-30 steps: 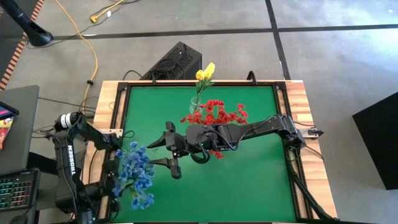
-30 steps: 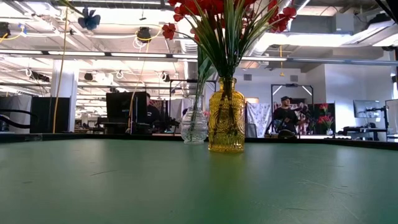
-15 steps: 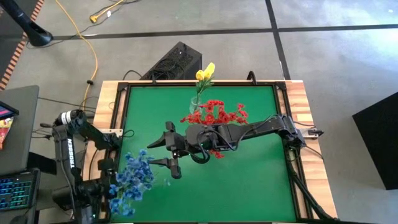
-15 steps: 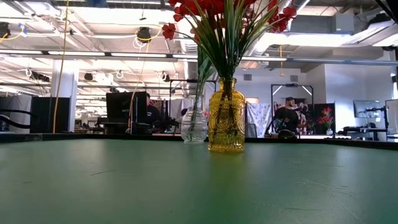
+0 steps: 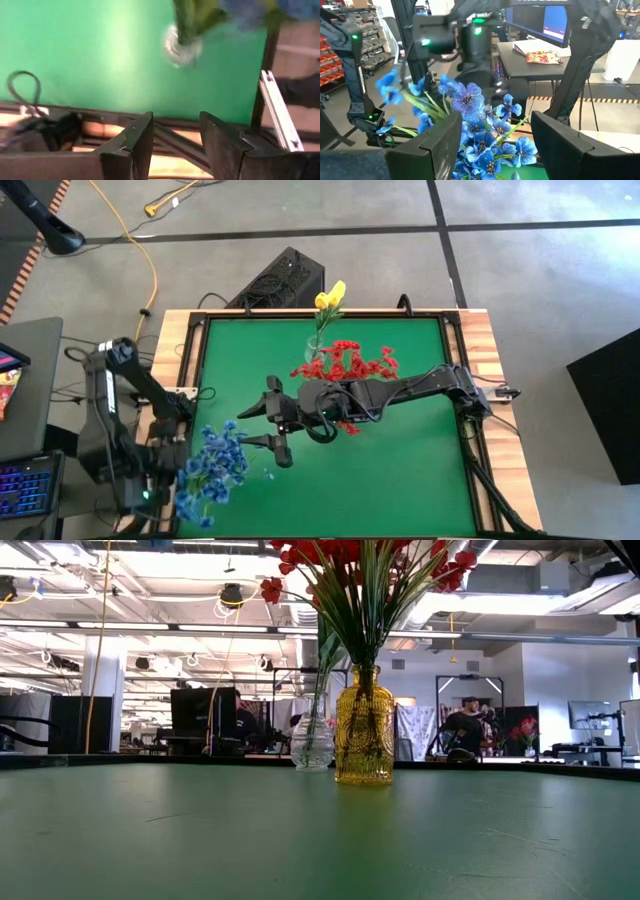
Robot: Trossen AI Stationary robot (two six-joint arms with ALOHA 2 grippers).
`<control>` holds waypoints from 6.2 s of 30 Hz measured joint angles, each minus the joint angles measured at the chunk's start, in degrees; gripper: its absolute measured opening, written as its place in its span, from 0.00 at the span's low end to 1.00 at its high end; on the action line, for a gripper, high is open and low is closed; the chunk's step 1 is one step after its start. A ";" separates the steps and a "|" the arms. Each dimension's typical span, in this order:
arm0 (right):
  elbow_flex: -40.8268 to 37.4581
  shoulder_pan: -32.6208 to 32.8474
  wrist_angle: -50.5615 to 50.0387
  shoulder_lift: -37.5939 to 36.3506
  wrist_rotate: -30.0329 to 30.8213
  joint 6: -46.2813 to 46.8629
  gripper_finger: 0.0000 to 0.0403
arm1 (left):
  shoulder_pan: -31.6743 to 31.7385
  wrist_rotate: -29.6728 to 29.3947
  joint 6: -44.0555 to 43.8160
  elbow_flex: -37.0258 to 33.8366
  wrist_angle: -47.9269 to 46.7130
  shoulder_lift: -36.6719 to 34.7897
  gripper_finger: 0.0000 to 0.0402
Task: Sort flowers into vase by color
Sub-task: Return to Home Position
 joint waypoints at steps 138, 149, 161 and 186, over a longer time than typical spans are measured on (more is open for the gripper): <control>-124.56 -9.96 18.59 -106.14 10.35 9.22 0.07 | 62.51 -4.00 71.01 -74.66 81.30 -76.21 0.00; -124.56 -10.05 13.90 -106.13 10.43 8.00 0.09 | 62.53 -8.94 69.83 -74.64 72.21 -76.20 0.00; -124.56 -10.05 13.14 -106.09 10.42 7.87 0.09 | 62.53 -8.61 62.52 -74.64 67.66 -76.17 0.00; -124.56 -10.05 12.90 -106.09 10.69 7.91 0.09 | 62.53 -8.59 62.53 -74.64 67.70 -76.17 0.00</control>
